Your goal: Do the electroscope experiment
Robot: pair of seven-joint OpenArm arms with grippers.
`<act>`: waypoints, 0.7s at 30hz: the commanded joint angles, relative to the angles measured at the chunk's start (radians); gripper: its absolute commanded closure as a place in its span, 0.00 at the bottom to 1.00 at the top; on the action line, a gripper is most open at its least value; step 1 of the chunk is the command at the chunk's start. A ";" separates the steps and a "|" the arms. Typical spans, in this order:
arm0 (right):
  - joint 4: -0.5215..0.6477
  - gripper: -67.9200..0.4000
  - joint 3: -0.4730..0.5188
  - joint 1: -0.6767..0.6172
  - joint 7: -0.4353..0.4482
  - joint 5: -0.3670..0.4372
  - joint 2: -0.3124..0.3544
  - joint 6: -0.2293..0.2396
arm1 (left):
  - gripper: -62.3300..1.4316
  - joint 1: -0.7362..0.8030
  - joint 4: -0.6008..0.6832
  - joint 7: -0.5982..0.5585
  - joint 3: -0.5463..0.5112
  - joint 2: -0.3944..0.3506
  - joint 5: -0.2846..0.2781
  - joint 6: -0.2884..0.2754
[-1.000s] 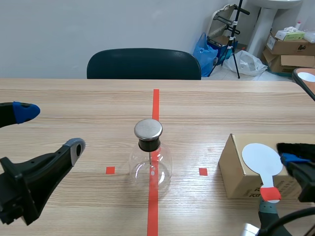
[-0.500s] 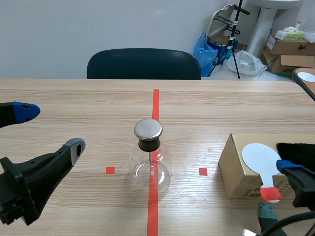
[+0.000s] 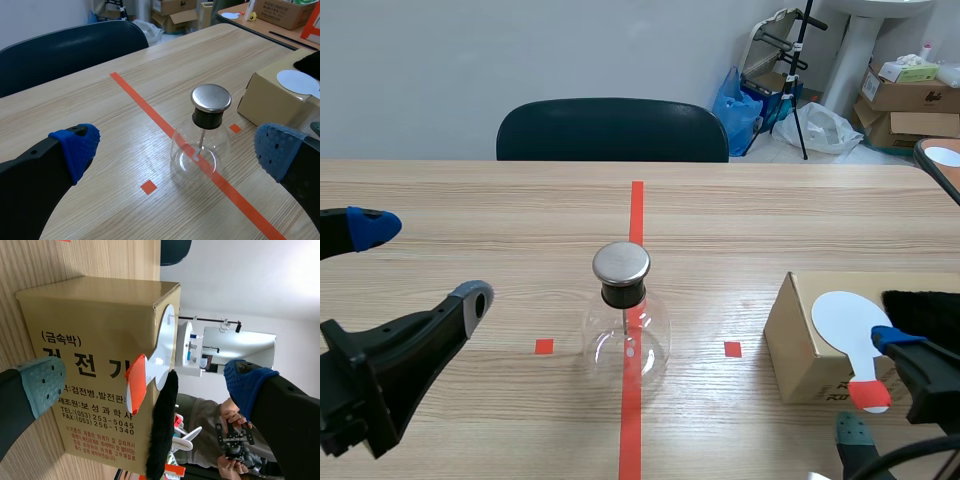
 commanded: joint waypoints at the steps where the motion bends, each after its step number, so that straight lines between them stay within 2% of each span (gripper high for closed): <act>1: 0.014 0.00 -0.003 0.003 -0.001 0.000 0.003 -0.058 | 0.00 0.000 0.015 -0.014 0.003 0.000 -0.010 0.001; 7: 0.014 0.02 -0.003 0.003 -0.001 0.000 0.003 -0.058 | 0.00 0.000 0.015 -0.014 0.003 0.000 -0.010 0.001; 16: 0.014 0.44 -0.003 0.003 -0.001 0.000 0.003 -0.058 | 0.00 0.000 0.015 -0.014 0.003 0.000 -0.010 0.001; 21: 0.014 0.58 -0.003 0.003 -0.002 0.000 0.003 -0.058 | 0.00 0.000 0.015 -0.014 0.003 0.000 -0.010 0.001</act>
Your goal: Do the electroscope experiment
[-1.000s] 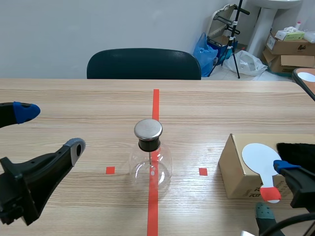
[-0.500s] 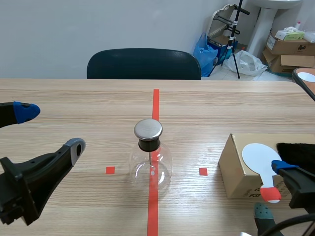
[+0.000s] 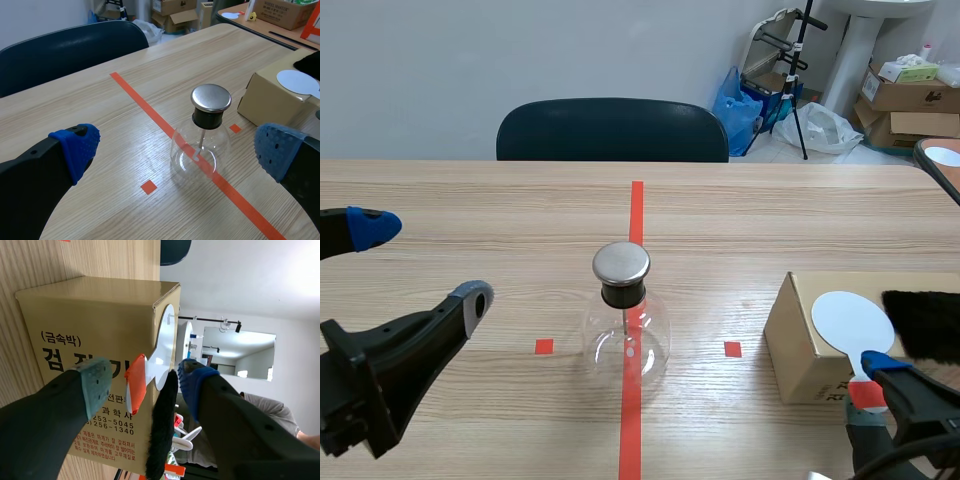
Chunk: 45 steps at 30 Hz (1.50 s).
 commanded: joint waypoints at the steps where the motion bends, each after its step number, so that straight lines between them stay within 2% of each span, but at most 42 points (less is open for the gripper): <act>1: 0.014 0.60 -0.003 0.003 -0.002 0.000 0.003 -0.058 | 0.00 0.000 0.015 -0.014 0.003 0.000 -0.010 0.001; 9: 0.014 0.77 -0.003 0.003 -0.010 0.000 0.003 -0.058 | 0.00 0.000 0.015 -0.014 0.003 0.000 -0.010 0.001; 17: 0.014 0.98 -0.003 0.003 -0.008 0.000 0.003 -0.058 | 0.00 0.000 0.015 -0.014 0.003 0.000 -0.010 0.001; 45: 0.014 0.97 -0.003 0.003 -0.023 -0.006 0.003 -0.058 | 0.00 0.000 0.015 -0.014 0.003 0.000 -0.010 0.001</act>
